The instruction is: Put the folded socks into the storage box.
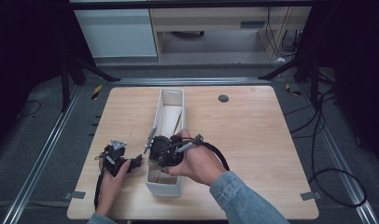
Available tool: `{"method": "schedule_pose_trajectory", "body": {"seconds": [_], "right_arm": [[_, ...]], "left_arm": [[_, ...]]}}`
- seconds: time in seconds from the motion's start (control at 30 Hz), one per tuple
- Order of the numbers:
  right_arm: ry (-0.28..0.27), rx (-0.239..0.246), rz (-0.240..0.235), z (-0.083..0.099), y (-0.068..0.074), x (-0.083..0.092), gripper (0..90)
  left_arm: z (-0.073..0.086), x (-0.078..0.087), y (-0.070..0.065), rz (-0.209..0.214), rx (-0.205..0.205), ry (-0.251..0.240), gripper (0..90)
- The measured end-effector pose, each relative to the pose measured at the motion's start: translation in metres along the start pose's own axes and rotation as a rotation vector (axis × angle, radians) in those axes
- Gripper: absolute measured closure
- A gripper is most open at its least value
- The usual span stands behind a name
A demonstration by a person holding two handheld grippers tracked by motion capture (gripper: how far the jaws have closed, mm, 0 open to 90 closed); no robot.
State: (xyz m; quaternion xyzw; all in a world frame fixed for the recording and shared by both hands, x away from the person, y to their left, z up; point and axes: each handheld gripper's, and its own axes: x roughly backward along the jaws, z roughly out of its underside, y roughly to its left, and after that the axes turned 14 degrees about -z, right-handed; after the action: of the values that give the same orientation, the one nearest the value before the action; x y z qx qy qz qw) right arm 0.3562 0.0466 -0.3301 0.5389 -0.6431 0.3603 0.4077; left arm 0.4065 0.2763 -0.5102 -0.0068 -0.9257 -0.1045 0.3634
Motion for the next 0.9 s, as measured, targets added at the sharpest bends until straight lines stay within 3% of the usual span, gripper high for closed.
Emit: {"method": "schedule_pose_trajectory", "body": {"seconds": [0.37,0.9], "right_arm": [[0.028,-0.001,-0.022,0.001,0.002,-0.02,51.9],[0.054,0.013,-0.025,-0.001,0.002,-0.033,52.1]], "left_arm": [[-0.001,-0.001,0.0,0.0,0.0,0.0,0.0],[-0.001,-0.001,0.0,-0.001,0.003,-0.001,0.0]]}}
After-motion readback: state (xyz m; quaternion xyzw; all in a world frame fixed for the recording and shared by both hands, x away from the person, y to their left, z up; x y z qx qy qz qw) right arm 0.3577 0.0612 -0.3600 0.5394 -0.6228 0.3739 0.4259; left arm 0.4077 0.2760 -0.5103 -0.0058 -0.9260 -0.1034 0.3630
